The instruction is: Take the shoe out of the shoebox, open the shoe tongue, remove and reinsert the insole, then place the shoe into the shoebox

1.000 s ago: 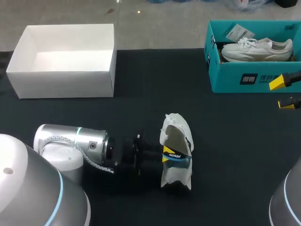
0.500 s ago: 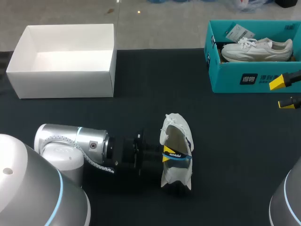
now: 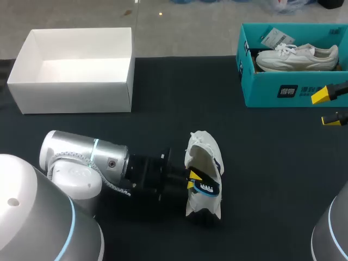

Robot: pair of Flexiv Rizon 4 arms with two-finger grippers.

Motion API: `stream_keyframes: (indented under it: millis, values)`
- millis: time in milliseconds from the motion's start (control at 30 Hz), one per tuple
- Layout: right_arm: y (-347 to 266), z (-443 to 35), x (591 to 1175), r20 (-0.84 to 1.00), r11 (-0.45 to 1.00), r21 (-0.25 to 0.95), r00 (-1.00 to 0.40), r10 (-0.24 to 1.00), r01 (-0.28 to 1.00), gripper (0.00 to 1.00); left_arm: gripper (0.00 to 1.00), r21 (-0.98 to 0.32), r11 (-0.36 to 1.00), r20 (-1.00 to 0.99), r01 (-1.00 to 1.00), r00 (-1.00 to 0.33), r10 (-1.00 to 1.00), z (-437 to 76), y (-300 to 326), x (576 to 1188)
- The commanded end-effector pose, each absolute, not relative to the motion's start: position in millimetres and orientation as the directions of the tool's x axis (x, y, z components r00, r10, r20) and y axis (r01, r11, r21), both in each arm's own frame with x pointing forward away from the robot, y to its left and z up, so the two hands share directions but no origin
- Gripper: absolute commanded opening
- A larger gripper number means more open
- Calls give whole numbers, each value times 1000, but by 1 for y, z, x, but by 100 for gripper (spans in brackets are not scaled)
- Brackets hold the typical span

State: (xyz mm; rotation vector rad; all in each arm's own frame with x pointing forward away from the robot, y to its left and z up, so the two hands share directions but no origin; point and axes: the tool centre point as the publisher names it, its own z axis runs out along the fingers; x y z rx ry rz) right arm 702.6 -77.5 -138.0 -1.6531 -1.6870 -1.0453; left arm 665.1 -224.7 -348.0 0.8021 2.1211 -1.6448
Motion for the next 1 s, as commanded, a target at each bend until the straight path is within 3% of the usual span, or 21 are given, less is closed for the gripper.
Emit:
stream_keyframes:
  millis: [33,400,467,567,867,1000]
  values:
    - [-77,-139,702,825,-60,149,-90,559,987,100,0,-764,192,-569,616,-784,250,-361,-233,675]
    - [-77,-139,702,825,-60,149,-90,559,987,100,0,-799,170,-543,577,-814,207,-368,-234,679]
    - [-77,-139,702,825,-60,149,-90,559,987,100,45,-805,161,-540,571,-817,201,-365,-234,676]
    - [-77,-139,702,825,-60,149,-90,559,987,100,49,-804,148,-547,576,-814,194,-357,-233,671]
    - [-77,-139,702,825,-60,149,-90,559,987,100,38,-786,125,-580,606,-791,194,-333,-230,656]
    - [-77,-139,702,825,-60,149,-90,559,987,100,28,-780,118,-589,614,-785,193,-329,-230,656]
